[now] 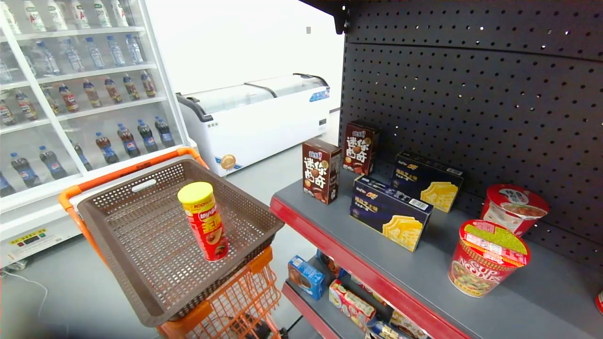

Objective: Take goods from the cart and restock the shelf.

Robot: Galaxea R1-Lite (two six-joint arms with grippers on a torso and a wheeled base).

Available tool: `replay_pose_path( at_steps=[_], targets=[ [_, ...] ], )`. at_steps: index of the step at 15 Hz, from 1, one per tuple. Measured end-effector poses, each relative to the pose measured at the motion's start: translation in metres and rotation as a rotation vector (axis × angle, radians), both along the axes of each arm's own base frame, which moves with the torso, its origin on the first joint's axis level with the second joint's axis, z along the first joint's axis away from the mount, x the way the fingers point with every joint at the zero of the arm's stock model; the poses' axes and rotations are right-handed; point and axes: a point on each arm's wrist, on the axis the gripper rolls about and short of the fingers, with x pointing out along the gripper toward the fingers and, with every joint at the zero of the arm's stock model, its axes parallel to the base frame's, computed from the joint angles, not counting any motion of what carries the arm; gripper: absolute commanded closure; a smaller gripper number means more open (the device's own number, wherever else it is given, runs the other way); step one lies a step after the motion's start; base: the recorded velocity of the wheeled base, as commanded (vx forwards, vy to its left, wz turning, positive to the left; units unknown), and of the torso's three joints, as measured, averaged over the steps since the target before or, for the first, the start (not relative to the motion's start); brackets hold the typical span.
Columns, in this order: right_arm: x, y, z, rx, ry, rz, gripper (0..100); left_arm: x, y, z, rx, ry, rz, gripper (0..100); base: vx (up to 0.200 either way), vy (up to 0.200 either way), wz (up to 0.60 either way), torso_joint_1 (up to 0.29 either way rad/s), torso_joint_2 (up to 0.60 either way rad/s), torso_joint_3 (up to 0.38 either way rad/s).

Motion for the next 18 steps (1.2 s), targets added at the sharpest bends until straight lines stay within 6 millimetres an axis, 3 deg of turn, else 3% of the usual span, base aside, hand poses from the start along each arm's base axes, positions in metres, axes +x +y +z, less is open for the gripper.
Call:
replay_pose_path(
  at_steps=[3, 7, 13, 18],
  targets=[
    [0.0, 0.0, 0.0, 0.0, 0.0, 0.0, 0, 0.051, -0.001, 0.032, 0.033, 0.155, -0.028, 0, 0.0, 0.0, 0.0, 0.0, 0.0, 0.0],
    [0.0, 0.0, 0.0, 0.0, 0.0, 0.001, 0, 0.13, 0.003, 0.034, 0.029, 0.318, -0.075, 0, 0.0, 0.0, 0.0, 0.0, 0.0, 0.0],
    [0.0, 0.0, 0.0, 0.0, 0.0, 0.0, 0, 0.232, 0.022, 0.001, 0.002, 0.311, -0.157, 0, 0.0, 0.0, 0.0, 0.0, 0.0, 0.0],
    [0.0, 0.0, 0.0, 0.0, 0.0, 0.0, 0, 0.284, 0.026, -0.041, -0.031, 0.356, -0.265, 0, 0.0, 0.0, 0.0, 0.0, 0.0, 0.0]
  ],
)
